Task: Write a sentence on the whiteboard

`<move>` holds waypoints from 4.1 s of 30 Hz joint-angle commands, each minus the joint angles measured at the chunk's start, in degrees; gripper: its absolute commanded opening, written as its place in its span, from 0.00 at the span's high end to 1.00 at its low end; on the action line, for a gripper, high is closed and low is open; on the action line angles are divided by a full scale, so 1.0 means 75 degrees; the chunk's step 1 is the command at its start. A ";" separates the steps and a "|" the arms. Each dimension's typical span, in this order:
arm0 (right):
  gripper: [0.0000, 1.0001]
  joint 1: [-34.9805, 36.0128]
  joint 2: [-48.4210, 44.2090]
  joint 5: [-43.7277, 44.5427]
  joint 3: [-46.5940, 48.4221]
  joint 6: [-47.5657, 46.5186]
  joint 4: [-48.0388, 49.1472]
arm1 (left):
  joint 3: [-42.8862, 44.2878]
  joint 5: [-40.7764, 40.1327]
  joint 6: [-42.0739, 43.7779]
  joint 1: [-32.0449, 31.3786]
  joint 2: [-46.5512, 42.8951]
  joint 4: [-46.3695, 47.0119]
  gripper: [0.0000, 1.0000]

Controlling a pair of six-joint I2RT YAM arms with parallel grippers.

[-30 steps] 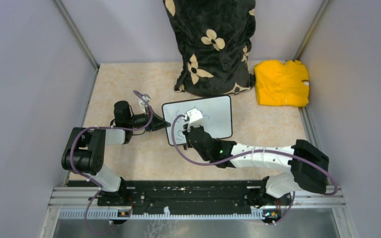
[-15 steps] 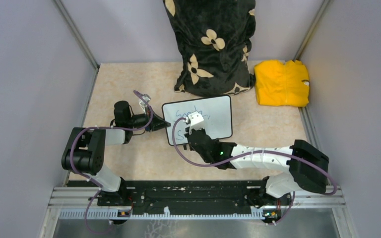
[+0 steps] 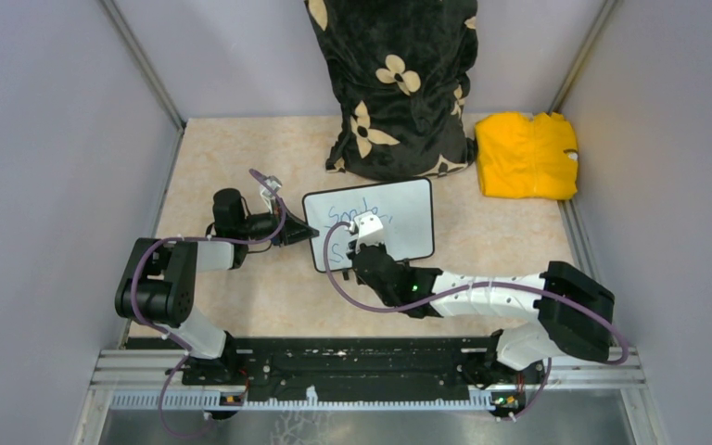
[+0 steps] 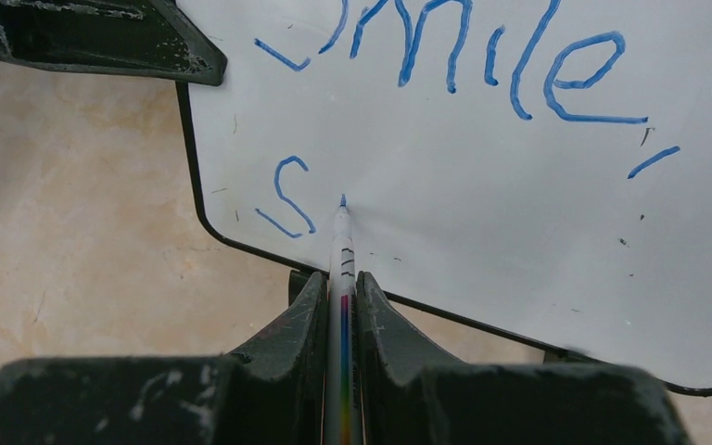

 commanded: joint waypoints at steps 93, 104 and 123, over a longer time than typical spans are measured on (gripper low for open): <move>1.00 -0.0314 -0.1514 -0.0213 -0.0766 0.0243 0.0306 | 0.0117 -0.0378 0.0451 -0.0153 0.0014 -0.0391 1.00; 1.00 -0.0376 -0.1138 0.0027 -0.0606 0.0323 0.0177 | 0.0117 -0.0396 0.0468 -0.0165 0.0043 -0.0430 1.00; 1.00 -0.0428 -0.0620 0.0200 -0.0300 0.0391 0.0228 | 0.0128 -0.0389 0.0476 -0.0176 0.0015 -0.0442 1.00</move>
